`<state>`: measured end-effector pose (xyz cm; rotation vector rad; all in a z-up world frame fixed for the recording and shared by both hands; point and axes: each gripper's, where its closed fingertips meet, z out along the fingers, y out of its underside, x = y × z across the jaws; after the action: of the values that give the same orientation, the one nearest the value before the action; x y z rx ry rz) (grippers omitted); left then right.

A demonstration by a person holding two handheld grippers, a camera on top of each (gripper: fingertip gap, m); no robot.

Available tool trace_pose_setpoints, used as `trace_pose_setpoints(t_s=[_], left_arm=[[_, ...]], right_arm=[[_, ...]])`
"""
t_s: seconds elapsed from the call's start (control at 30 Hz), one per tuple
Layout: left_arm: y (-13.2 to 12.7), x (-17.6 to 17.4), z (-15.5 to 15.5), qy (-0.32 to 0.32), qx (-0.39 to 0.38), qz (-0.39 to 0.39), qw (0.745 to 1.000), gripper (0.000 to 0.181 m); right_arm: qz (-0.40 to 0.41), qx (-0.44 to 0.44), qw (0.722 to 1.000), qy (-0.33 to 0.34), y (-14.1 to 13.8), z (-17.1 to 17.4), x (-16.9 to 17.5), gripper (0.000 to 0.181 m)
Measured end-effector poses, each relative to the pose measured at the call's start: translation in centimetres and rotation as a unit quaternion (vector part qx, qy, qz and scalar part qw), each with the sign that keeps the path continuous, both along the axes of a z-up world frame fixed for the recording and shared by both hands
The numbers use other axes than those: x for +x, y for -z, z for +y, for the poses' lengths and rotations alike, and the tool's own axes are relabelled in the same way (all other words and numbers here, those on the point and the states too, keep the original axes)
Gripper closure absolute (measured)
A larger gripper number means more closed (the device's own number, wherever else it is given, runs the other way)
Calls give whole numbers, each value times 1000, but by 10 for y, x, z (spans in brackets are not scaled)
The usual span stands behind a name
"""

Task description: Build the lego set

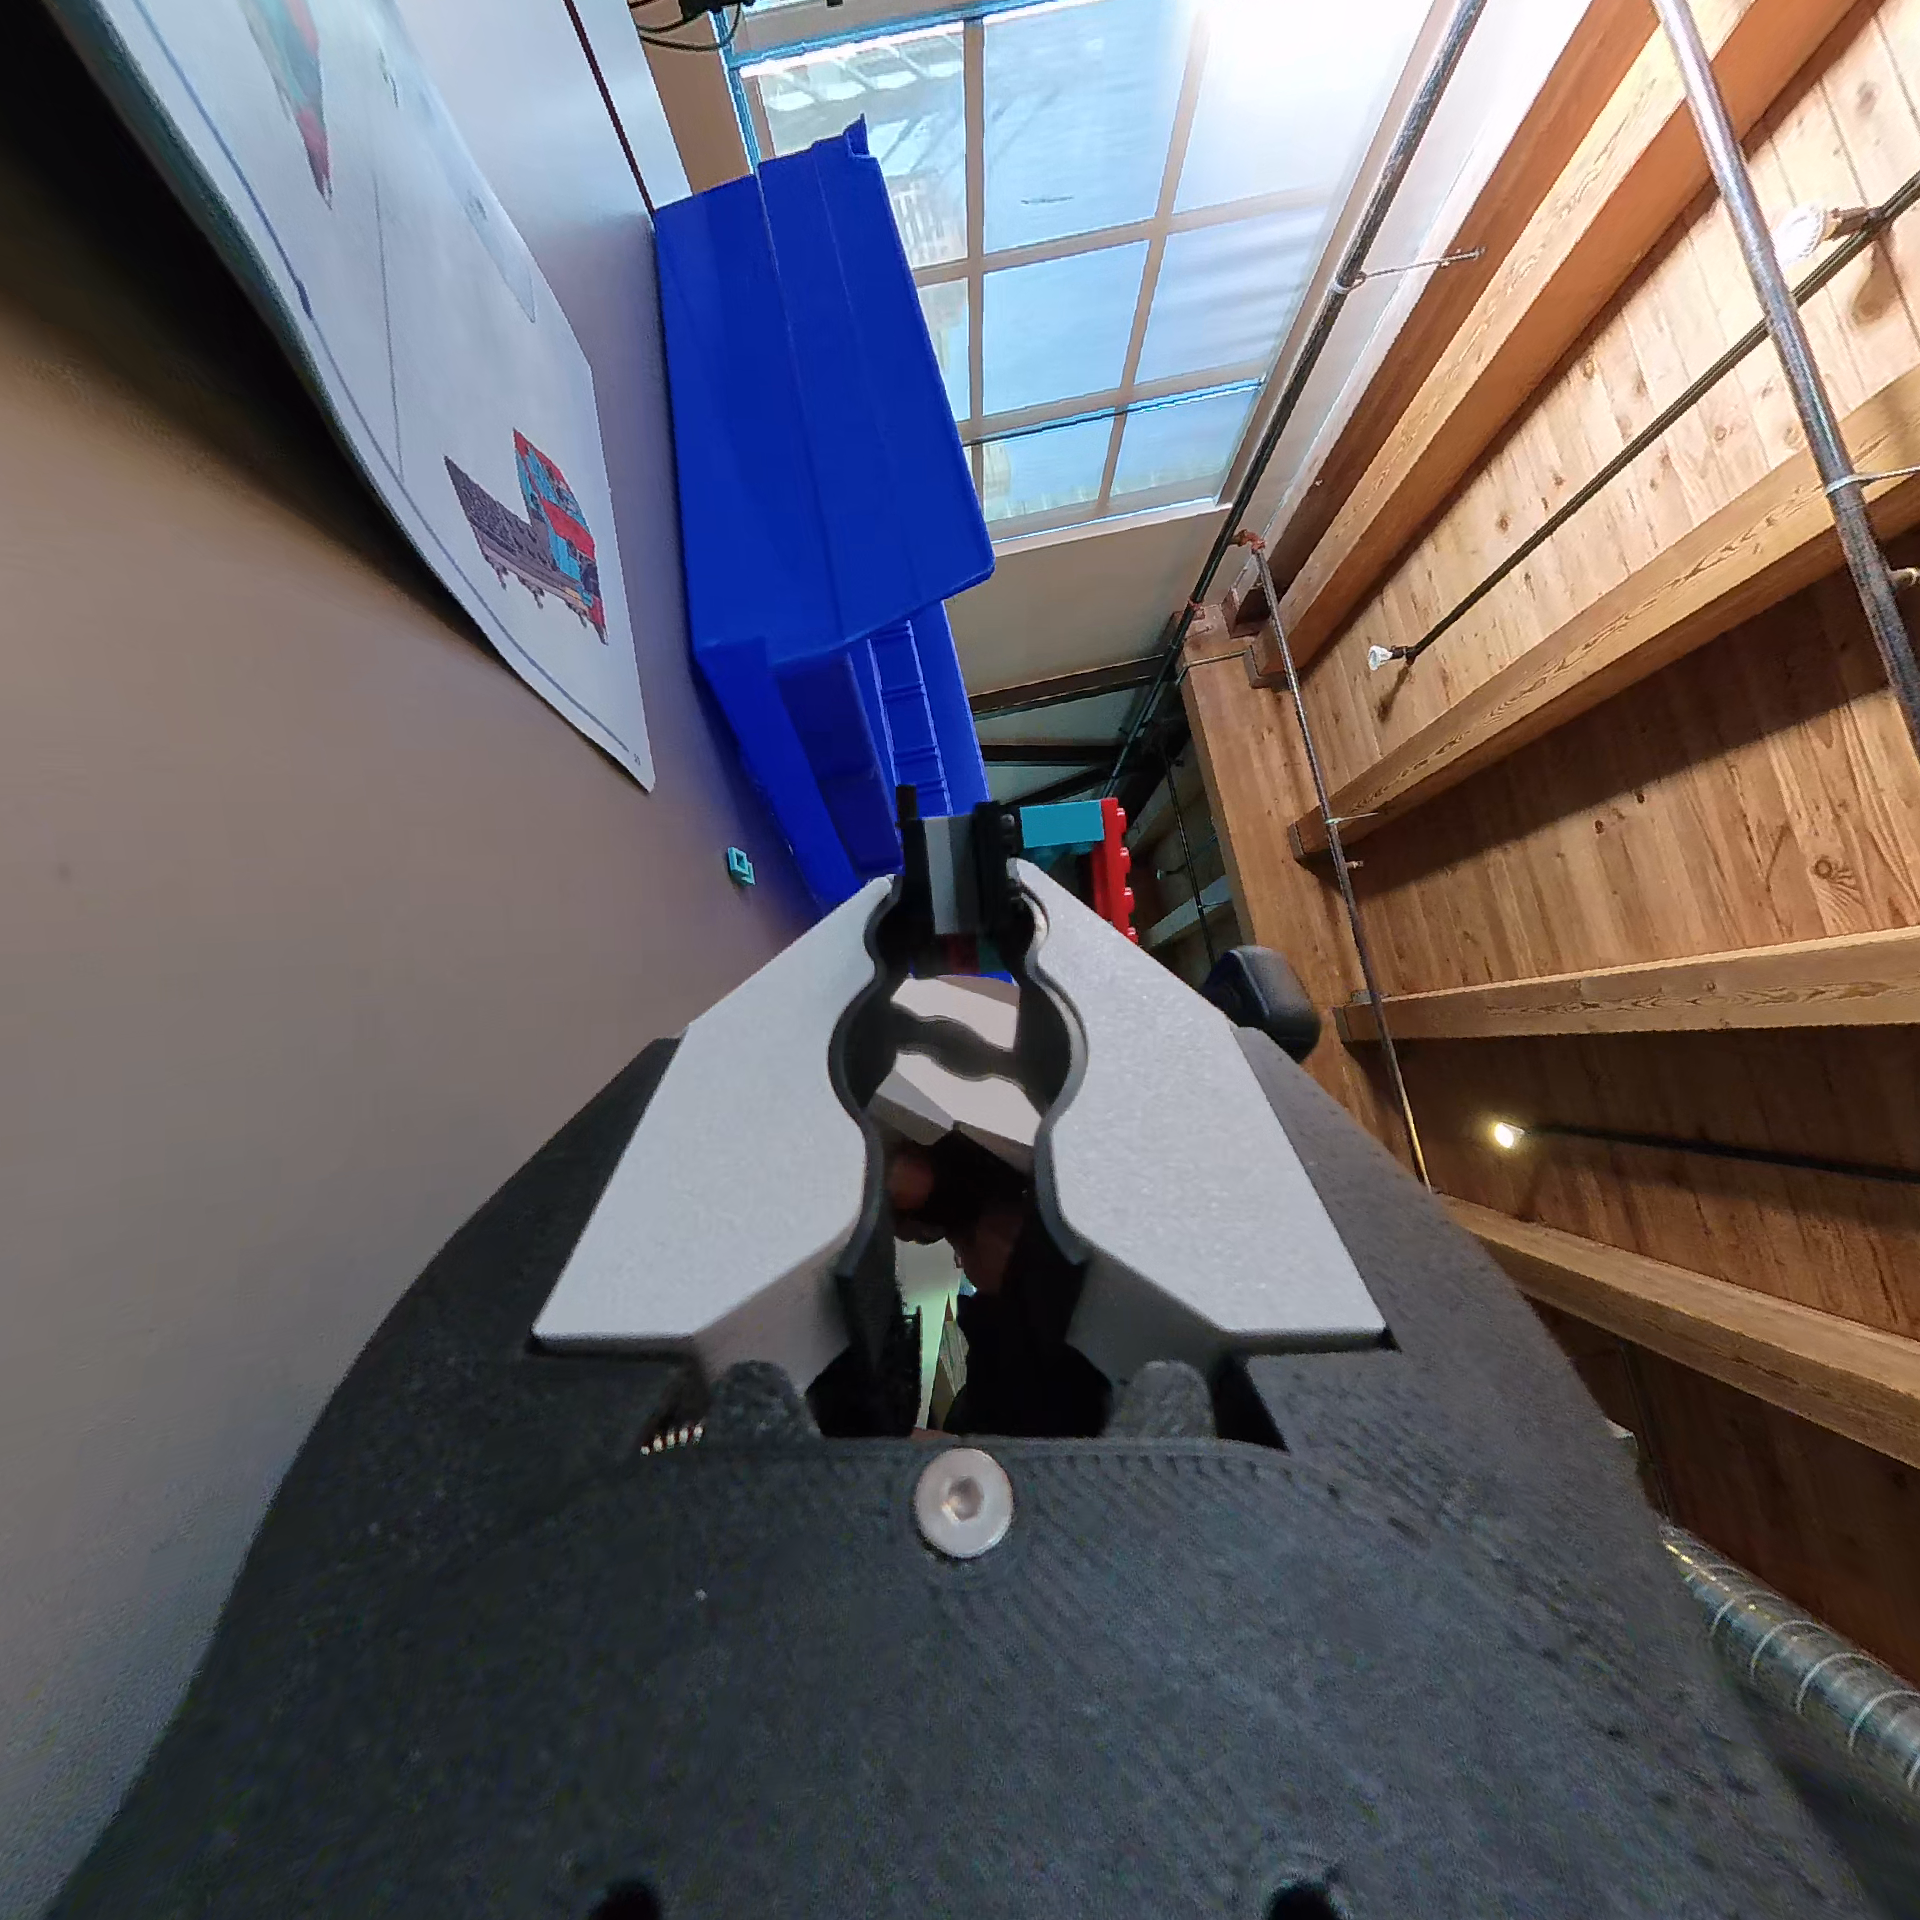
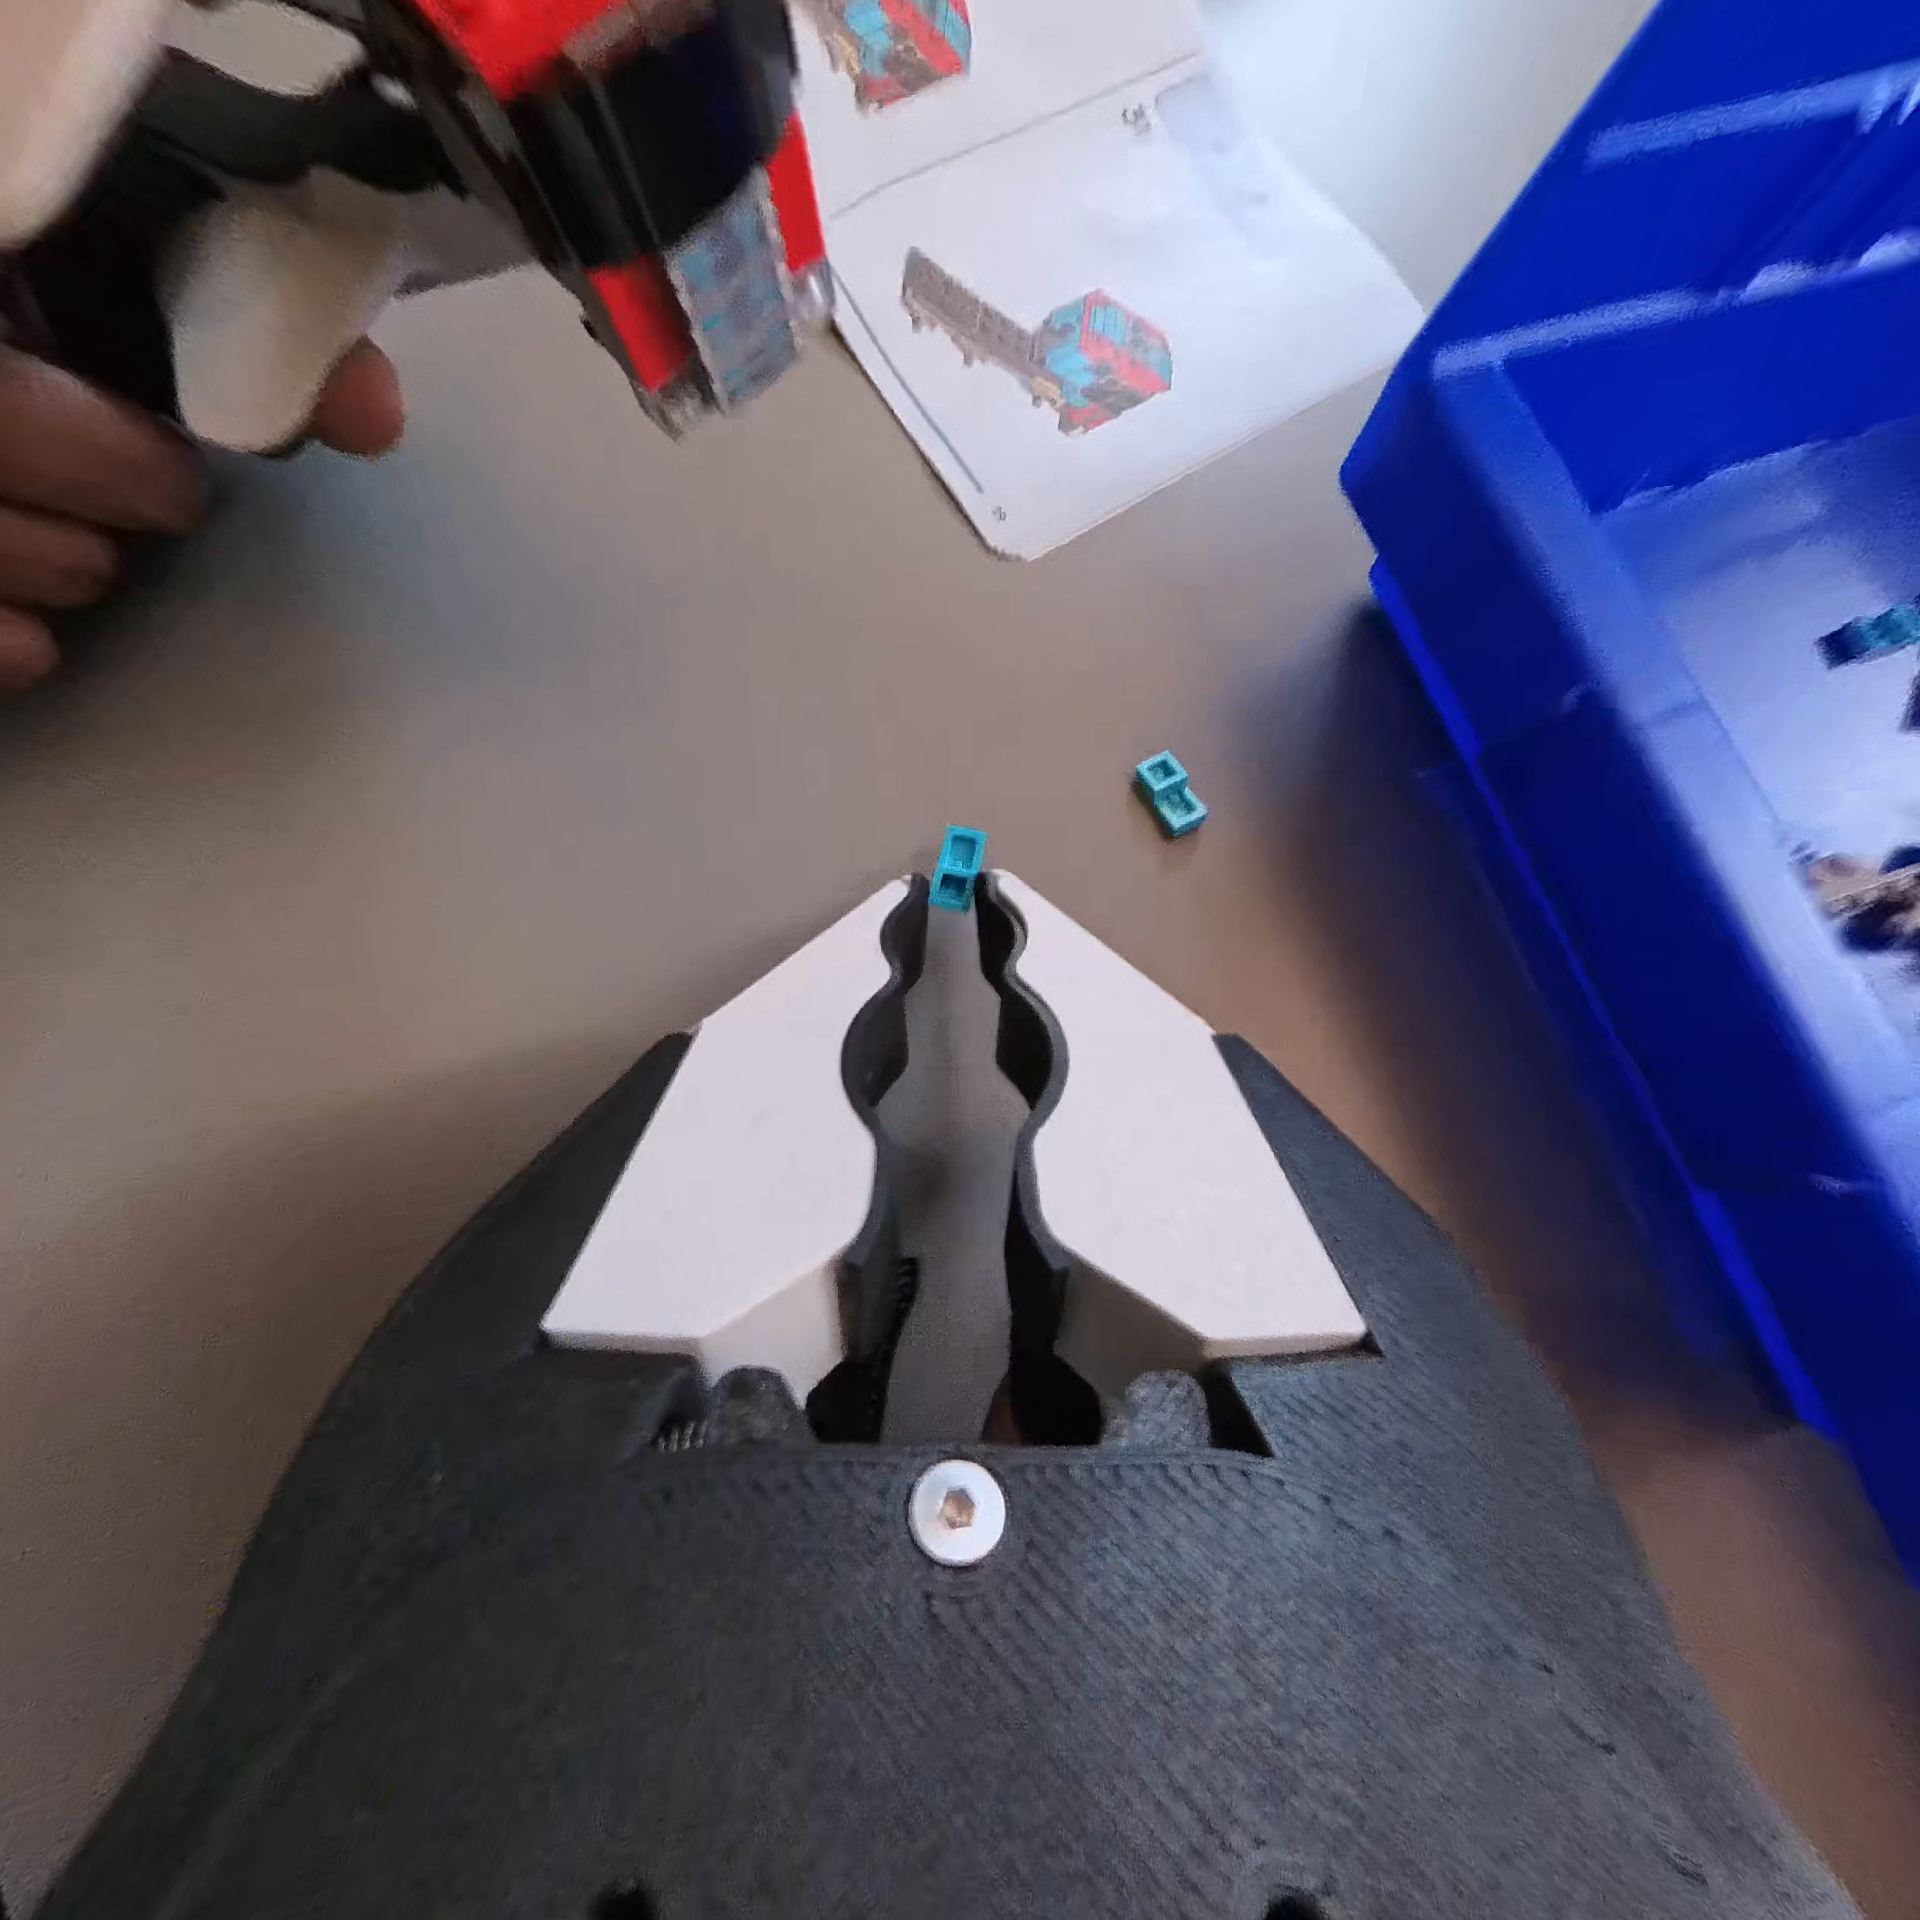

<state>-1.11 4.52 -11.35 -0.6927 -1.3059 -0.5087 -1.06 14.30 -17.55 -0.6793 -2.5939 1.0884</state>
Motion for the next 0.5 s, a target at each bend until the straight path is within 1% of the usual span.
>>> trace_pose_setpoints(t_s=[0.13,0.17,0.23,0.3,0.43,0.5], left_arm=[[0,0,0,0,2,0,1000,165],[0,0,0,0,1,0,1000,165],[0,0,0,1,1,0,1000,165],[0,0,0,1,1,1,1000,165],[0,0,-1,-1,1,0,1000,165],[0,0,0,-1,-1,0,1000,165]], right_arm=[[53,-56,997,-17,-45,-7,4,169],[58,-62,996,-14,-51,-6,4,165],[61,-70,996,-8,-57,-2,4,164],[55,-68,996,1,-54,4,3,164],[30,-48,998,13,-34,14,6,164],[14,-38,999,5,-25,13,12,164]])
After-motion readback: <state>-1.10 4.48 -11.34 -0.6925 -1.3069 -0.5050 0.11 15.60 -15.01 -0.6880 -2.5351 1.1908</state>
